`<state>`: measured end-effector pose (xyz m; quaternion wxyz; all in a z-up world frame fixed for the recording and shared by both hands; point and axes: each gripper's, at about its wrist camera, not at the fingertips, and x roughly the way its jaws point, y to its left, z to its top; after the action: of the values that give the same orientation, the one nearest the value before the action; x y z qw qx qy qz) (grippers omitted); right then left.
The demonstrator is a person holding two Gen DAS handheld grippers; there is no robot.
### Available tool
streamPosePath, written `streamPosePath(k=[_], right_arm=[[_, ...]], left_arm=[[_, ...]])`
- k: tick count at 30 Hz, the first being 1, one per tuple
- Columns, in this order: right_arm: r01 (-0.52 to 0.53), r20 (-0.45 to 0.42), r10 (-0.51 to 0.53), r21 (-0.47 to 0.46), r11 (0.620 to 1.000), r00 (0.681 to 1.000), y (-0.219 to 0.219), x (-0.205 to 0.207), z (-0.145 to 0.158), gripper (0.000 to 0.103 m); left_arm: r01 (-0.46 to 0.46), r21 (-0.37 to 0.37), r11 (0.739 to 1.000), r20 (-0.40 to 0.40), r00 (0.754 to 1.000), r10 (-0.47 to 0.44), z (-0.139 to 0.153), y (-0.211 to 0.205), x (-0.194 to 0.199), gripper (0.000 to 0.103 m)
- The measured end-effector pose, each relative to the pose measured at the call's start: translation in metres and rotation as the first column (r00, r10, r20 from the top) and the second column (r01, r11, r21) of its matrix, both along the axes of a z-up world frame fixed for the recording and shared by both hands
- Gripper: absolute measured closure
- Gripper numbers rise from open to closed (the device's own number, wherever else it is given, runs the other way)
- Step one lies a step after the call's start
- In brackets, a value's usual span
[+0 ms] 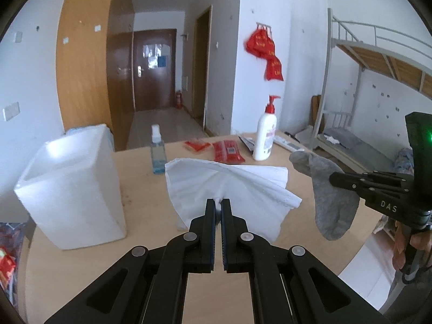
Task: Organize soft objects
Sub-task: 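Carry the white cloth and grey sock over the white foam box with both tools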
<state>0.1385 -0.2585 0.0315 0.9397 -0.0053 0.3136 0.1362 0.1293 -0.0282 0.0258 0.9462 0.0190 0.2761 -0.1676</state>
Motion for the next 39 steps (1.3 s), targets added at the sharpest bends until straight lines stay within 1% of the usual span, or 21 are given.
streamPosePath(k=[4, 7, 14, 19, 23, 29, 34, 39], right_arm=[[-0.025, 0.042, 0.024, 0.012, 1.0, 0.999, 0.006, -0.013, 0.011, 0.095], [-0.043, 0.062, 0.042, 0.017, 0.999, 0.997, 0.011, -0.021, 0.015, 0.095], [-0.088, 0.073, 0.086, 0.025, 0.996, 0.994, 0.024, -0.025, 0.018, 0.095], [-0.141, 0.088, 0.138, 0.033, 0.989, 0.987, 0.041, -0.028, 0.021, 0.095], [-0.195, 0.099, 0.191, 0.034, 0.98, 0.977, 0.058, -0.026, 0.023, 0.095], [-0.291, 0.099, 0.286, 0.037, 0.956, 0.953, 0.093, -0.019, 0.023, 0.095], [-0.362, 0.101, 0.356, 0.044, 0.931, 0.929, 0.12, -0.016, 0.024, 0.095], [-0.402, 0.098, 0.396, 0.045, 0.915, 0.913, 0.137, -0.013, 0.025, 0.095]], left_arm=[[-0.021, -0.006, 1.0, 0.032, 0.999, 0.021, 0.011, 0.008, -0.013, 0.099], [-0.045, -0.006, 0.999, 0.037, 0.998, 0.045, 0.015, 0.014, -0.021, 0.099], [-0.083, -0.005, 0.996, 0.056, 0.995, 0.084, 0.019, 0.027, -0.039, 0.099], [-0.137, -0.003, 0.991, 0.077, 0.988, 0.137, 0.024, 0.04, -0.05, 0.099], [-0.189, 0.002, 0.982, 0.089, 0.978, 0.188, 0.026, 0.057, -0.061, 0.099], [-0.284, 0.003, 0.959, 0.097, 0.954, 0.282, 0.03, 0.09, -0.074, 0.099], [-0.337, 0.001, 0.941, 0.1, 0.937, 0.335, 0.034, 0.112, -0.08, 0.099], [-0.384, -0.001, 0.924, 0.103, 0.919, 0.382, 0.036, 0.125, -0.083, 0.099]])
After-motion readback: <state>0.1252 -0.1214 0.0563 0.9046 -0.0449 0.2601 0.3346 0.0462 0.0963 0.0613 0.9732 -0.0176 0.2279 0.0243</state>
